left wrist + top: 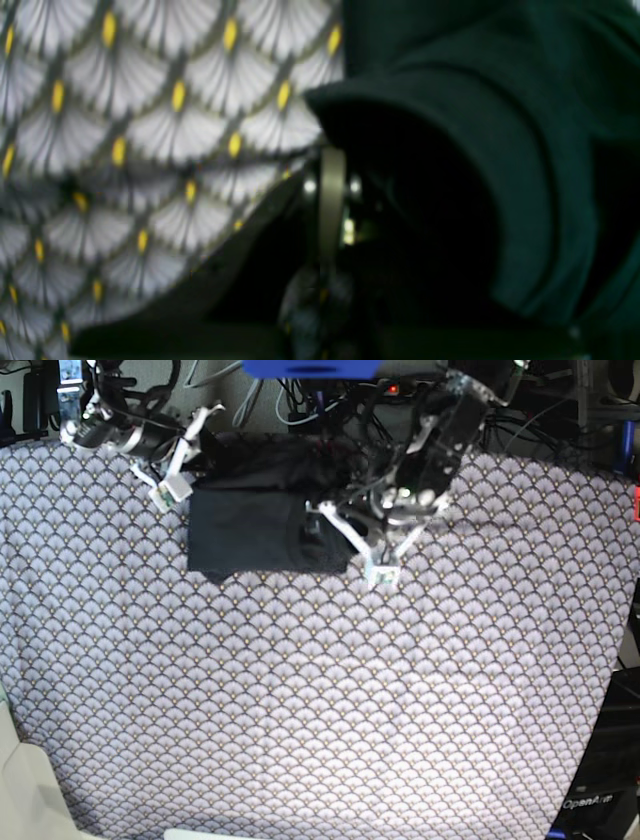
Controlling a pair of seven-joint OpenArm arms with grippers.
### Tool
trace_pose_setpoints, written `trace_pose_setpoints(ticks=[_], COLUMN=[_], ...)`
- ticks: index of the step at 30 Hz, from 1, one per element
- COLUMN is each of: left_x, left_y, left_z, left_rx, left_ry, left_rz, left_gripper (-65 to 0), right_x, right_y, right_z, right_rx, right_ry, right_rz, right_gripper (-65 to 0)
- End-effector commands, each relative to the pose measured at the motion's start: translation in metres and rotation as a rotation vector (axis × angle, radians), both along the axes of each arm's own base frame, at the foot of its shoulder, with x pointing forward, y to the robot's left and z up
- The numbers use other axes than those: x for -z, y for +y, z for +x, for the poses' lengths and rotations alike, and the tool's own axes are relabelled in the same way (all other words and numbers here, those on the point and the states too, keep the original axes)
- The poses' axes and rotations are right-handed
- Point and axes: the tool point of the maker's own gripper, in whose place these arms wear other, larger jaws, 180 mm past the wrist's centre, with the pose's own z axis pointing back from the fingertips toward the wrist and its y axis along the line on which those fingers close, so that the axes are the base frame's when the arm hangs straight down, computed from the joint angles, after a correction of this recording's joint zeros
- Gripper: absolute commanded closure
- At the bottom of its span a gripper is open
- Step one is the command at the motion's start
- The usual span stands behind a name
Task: Fold the T-shirt properly
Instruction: 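Grasp the bundle with the left gripper and fold it over toward the right gripper, then press and square the folded bundle with both grippers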
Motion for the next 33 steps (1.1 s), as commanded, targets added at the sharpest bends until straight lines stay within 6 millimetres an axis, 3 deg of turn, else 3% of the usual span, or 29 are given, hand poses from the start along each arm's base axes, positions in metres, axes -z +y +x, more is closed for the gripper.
trace_pose_setpoints(ticks=[1, 9, 15, 20, 23, 27, 30, 33], left_x=[0.003, -0.020, -0.062, -0.098, -0.109, -0.106, -0.092, -0.074], left_y=[-0.009, -0.052, -0.072, -0.072, -0.045, 0.002, 0.040, 0.058], left_z=[0.003, 0.064, 0.126, 0.154, 0.158, 0.148, 0.123, 0.092], left_rx=[0.012, 0.021, 0.003, 0.005, -0.029, -0.106, -0.155, -0.172], left_ry=[-0.010, -0.119, -0.286, -0.380, -0.417, -0.413, -0.370, -0.305], left_rz=[-0.012, -0.059, -0.090, -0.102, -0.088, -0.065, -0.027, -0.007], left_gripper=[0.0, 0.0, 0.0, 0.0, 0.0, 0.0, 0.0, 0.0], right_x=[-0.009, -0.008, -0.005, -0.005, -0.006, -0.006, -0.009, -0.014], right_y=[0.002, 0.003, 0.002, 0.000, -0.005, -0.028, -0.048, -0.075], right_z=[0.006, 0.004, -0.002, -0.004, -0.003, 0.000, 0.005, 0.015], right_rx=[0.004, 0.004, 0.004, 0.008, 0.020, 0.085, 0.135, 0.194], right_ry=[-0.035, -0.028, -0.013, -0.009, -0.014, -0.021, -0.036, -0.064], right_rz=[0.026, 0.026, 0.024, 0.021, 0.014, -0.020, -0.051, -0.094], right_gripper=[0.0, 0.0, 0.0, 0.0, 0.0, 0.0, 0.0, 0.0])
